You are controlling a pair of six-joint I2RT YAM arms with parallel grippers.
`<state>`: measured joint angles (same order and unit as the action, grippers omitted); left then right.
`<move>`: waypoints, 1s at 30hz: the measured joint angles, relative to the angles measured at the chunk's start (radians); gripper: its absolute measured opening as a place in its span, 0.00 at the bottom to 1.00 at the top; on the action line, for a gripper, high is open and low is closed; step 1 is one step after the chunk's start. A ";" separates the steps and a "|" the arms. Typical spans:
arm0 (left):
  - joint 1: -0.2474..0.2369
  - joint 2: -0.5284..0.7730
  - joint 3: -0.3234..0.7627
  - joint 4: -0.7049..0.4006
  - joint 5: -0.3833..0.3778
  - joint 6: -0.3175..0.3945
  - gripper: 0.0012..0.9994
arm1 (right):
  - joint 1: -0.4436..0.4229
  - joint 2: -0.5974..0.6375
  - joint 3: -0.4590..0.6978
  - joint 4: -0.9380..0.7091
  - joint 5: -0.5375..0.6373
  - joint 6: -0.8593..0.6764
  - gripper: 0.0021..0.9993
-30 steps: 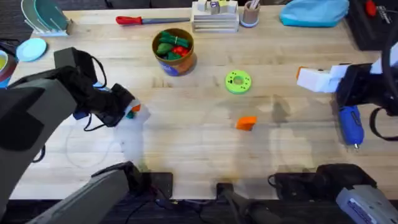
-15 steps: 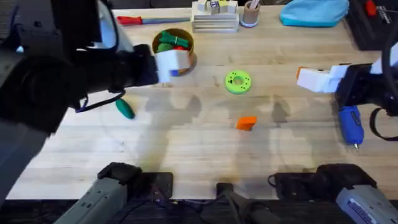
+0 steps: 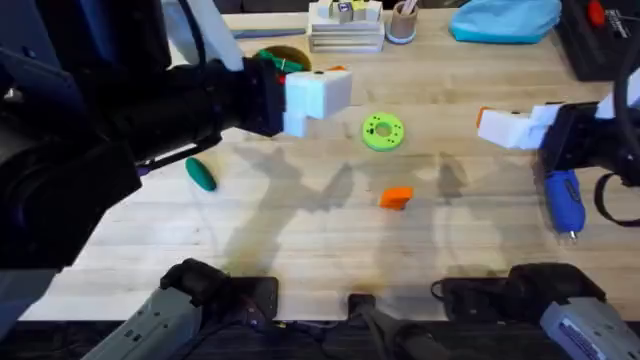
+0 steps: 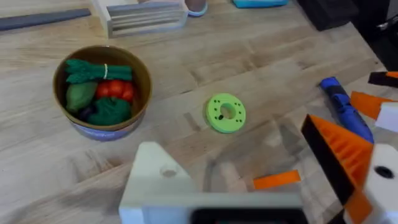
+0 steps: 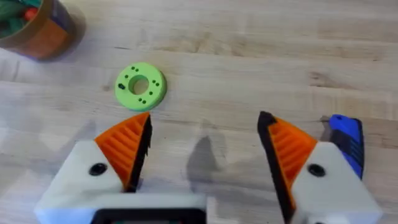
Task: Pick up the gripper from the table and insert it into the empty holder that is missing its gripper. Then pick up a screw, insert it into the mounting hole, and use the screwdriver to tighten it. Finally, clean up the table by picking up the vegetable and placing it into the bucket.
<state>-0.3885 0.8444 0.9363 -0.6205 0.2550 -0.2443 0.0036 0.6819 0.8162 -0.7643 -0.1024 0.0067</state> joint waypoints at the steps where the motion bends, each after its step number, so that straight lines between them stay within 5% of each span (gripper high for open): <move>1: 0.000 0.000 0.000 0.002 0.000 -0.003 0.99 | 0.000 0.000 0.000 0.000 0.000 0.000 0.99; 4: 0.000 0.000 0.000 0.006 -0.001 0.018 0.99 | 0.000 0.000 0.000 0.000 0.000 0.000 0.99; 9: 0.000 0.000 0.000 0.055 0.000 0.170 0.99 | 0.000 0.000 0.000 0.000 0.000 0.000 0.99; 15: -0.022 -0.019 -0.040 0.295 -0.001 0.349 0.99 | 0.000 0.000 0.000 0.000 0.000 0.000 0.99; 30: -0.176 -0.537 -0.759 0.857 0.000 0.432 0.99 | 0.000 0.000 0.000 0.000 0.000 0.000 0.99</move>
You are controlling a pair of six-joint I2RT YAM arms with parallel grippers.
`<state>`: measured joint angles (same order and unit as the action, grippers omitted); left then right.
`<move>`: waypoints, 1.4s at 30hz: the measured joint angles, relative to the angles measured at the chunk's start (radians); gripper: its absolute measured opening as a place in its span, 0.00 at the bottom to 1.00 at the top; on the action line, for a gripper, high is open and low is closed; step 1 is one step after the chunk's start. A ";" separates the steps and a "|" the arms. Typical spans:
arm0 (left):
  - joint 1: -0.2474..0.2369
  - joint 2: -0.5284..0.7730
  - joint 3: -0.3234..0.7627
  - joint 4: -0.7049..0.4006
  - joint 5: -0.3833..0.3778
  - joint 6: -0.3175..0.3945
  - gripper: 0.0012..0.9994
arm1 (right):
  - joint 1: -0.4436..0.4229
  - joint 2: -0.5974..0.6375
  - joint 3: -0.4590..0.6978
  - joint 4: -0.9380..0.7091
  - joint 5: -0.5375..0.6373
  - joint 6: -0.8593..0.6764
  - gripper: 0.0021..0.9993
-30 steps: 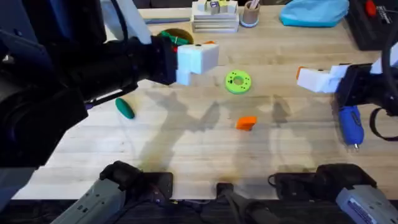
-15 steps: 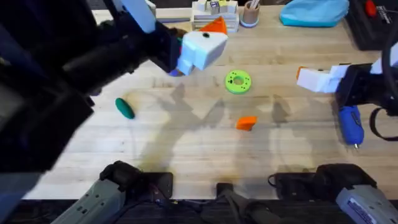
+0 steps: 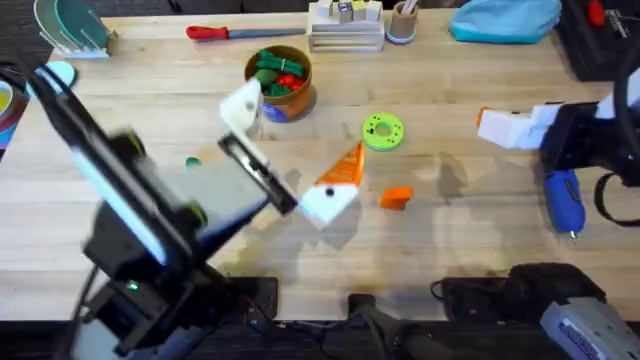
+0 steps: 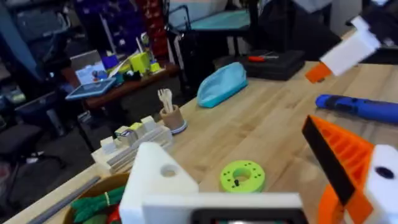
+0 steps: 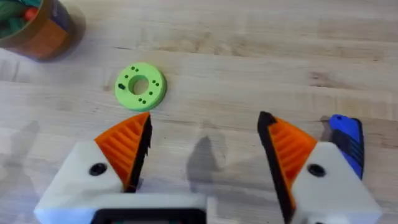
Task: Pick up the gripper from the table and insert it into the empty holder that is missing its gripper. Then pick up a screw, insert it into the mounting hole, and use the screwdriver to tighten it. Finally, clean up the table by picking up the vegetable and placing it into the bucket.
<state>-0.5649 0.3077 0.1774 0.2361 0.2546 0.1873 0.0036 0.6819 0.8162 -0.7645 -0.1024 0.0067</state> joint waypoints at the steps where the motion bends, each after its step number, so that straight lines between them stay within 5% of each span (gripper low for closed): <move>1: -0.006 -0.038 -0.038 0.017 0.000 0.000 0.99 | 0.000 0.000 0.000 0.000 0.000 0.000 0.99; 9: -0.022 -0.292 -0.172 -0.069 0.012 -0.018 0.99 | 0.000 0.000 0.000 0.000 0.000 0.000 0.99; 18: -0.022 -0.300 -0.172 -0.292 0.049 -0.104 0.99 | 0.000 0.000 0.000 0.000 0.000 0.000 0.99; 42: -0.022 -0.301 -0.171 -0.292 0.060 -0.117 0.99 | 0.000 0.000 0.000 0.000 0.000 0.000 0.99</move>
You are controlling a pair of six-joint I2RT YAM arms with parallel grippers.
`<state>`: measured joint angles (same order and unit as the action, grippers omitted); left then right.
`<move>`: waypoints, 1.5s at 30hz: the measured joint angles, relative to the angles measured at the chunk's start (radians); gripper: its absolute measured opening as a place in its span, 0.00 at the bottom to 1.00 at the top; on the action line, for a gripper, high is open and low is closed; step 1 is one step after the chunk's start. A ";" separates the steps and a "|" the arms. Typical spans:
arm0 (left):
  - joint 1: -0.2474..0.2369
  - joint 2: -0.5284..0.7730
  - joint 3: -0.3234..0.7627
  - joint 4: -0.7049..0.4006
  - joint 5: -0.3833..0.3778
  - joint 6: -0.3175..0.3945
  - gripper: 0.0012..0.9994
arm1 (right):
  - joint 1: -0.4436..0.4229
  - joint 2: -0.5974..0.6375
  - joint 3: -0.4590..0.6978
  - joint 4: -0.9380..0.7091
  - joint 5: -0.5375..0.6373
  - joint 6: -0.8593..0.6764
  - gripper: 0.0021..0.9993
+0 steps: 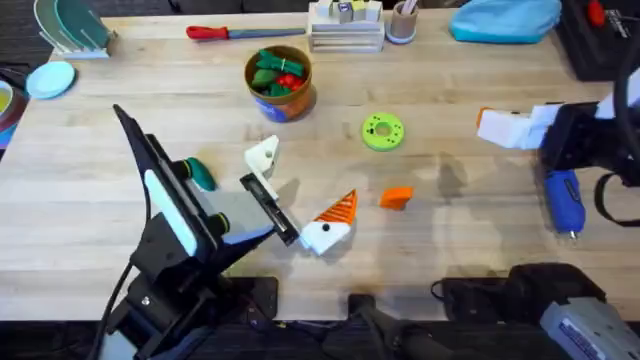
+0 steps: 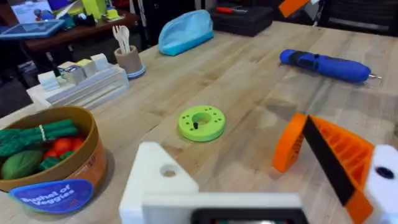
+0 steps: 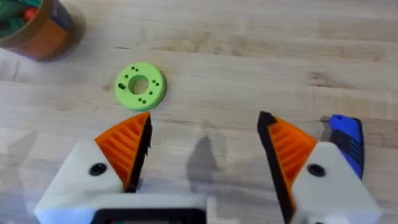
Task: Pick up the gripper from the table and insert it into the empty holder that is missing its gripper. Then pick up a screw, insert it into the mounting hole, and use the screwdriver to tighten it. Finally, clean up the table by picking up the vegetable and placing it into the bucket.
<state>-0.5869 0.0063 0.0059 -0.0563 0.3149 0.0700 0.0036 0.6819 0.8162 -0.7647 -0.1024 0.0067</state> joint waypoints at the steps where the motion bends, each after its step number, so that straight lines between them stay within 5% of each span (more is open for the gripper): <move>1: 0.000 0.000 0.000 0.000 0.000 0.000 0.99 | 0.000 0.000 0.000 0.000 0.000 0.000 0.99; 12: 0.000 0.000 0.000 0.000 0.000 0.000 0.99 | 0.000 0.000 0.000 0.030 -0.024 0.030 0.99; 21: 0.000 0.000 0.000 0.000 0.000 0.000 0.99 | 0.025 0.035 0.000 0.021 -0.233 0.121 0.99; 34: 0.000 0.000 0.000 0.000 0.024 -0.051 0.99 | 0.364 0.224 0.004 -0.089 -0.160 -0.010 0.99; 39: 0.000 0.000 0.000 0.000 0.026 -0.056 0.99 | 0.500 0.180 0.004 -0.217 -0.153 -0.095 0.99; 45: 0.000 0.000 0.000 0.000 0.028 -0.056 0.99 | 0.572 0.152 0.004 -0.184 -0.116 -0.186 0.99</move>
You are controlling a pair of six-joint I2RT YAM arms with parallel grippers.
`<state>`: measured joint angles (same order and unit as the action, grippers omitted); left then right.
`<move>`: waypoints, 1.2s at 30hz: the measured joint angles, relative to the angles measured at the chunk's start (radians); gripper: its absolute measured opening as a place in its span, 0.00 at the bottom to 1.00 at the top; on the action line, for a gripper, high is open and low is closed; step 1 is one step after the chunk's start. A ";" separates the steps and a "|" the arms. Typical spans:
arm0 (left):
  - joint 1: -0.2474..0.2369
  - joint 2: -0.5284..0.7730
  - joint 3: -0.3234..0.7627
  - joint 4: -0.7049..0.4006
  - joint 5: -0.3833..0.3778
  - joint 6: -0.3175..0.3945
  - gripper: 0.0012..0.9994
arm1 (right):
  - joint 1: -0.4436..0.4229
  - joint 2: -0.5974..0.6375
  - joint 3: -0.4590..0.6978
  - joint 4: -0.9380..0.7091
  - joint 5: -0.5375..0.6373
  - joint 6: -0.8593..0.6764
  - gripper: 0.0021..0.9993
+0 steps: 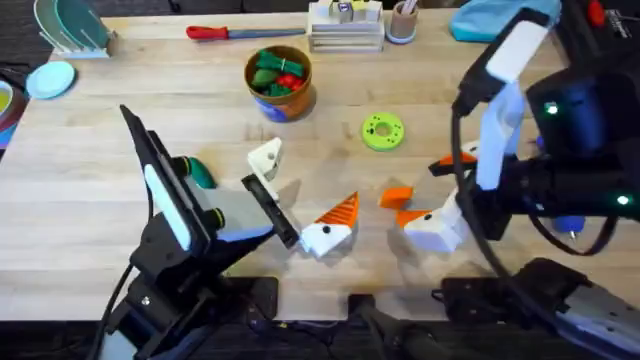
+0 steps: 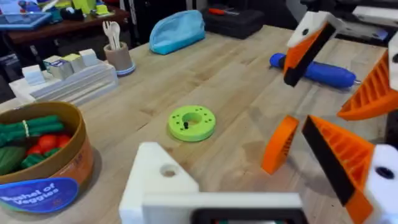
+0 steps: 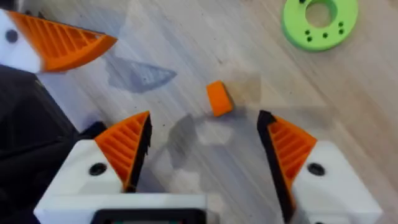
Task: Pick up the gripper from the table and insert it into the empty holder that is missing its gripper. Then pick up a screw, insert it into the mounting hole, and use the screwdriver to tighten it. Finally, clean up the table by picking up the vegetable and placing it into the bucket.
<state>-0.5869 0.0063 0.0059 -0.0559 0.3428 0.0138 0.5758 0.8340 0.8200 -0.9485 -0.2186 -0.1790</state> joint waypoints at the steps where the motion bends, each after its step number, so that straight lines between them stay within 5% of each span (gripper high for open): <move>1: 0.000 0.000 0.000 0.000 0.001 0.000 0.99 | 0.006 0.006 0.000 0.007 0.008 -0.016 0.99; 18: 0.000 0.000 0.000 0.000 0.002 0.000 0.99 | 0.036 0.330 0.000 0.104 0.059 -0.195 0.98; 24: 0.000 0.000 0.000 0.000 0.002 0.000 0.99 | 0.036 0.351 0.000 0.106 0.062 -0.198 0.76; 29: 0.000 0.000 0.000 0.000 0.002 0.000 0.99 | 0.036 0.351 0.000 0.108 0.066 -0.200 0.45; 36: 0.000 0.000 0.000 0.000 0.002 0.000 0.99 | 0.036 0.351 0.000 0.106 0.066 -0.203 0.36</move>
<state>-0.5869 0.0063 0.0059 -0.0559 0.3443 0.0135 0.6113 1.1847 0.8204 -0.8420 -0.1528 -0.3820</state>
